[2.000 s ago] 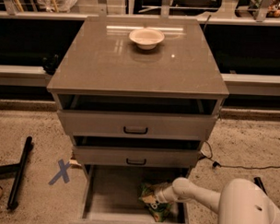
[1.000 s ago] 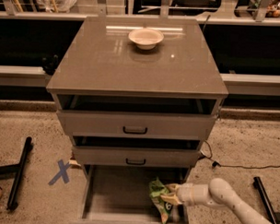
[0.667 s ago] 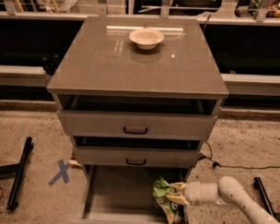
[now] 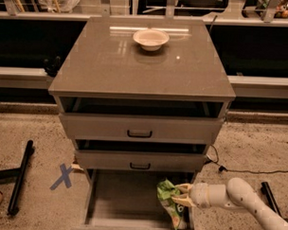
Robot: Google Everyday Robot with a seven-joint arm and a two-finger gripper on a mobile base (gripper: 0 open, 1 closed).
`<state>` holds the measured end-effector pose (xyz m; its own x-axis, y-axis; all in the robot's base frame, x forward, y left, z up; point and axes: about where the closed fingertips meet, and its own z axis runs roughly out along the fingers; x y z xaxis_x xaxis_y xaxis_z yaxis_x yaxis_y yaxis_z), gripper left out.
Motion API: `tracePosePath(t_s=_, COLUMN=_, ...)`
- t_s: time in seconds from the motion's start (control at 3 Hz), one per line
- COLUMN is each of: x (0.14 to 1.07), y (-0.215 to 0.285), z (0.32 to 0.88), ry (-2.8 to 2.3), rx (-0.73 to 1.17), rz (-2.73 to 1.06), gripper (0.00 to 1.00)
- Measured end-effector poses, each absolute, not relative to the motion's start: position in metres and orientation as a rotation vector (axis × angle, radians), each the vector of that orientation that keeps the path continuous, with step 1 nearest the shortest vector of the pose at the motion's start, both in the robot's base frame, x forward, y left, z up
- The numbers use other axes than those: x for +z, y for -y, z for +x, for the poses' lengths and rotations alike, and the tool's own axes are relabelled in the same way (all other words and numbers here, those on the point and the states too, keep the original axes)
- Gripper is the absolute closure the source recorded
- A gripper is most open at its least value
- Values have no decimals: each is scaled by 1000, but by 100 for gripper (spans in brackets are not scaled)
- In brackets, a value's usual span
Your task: Pick green rice chip bag from bottom drawer and place on counter
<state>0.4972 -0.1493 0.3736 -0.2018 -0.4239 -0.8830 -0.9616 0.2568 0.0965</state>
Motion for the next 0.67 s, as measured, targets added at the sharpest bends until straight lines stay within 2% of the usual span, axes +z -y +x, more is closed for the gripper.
tracePosePath(t_s=0.67, x=513, y=167, z=509, ry=-1644, rx=624, rz=-1355, gripper=100)
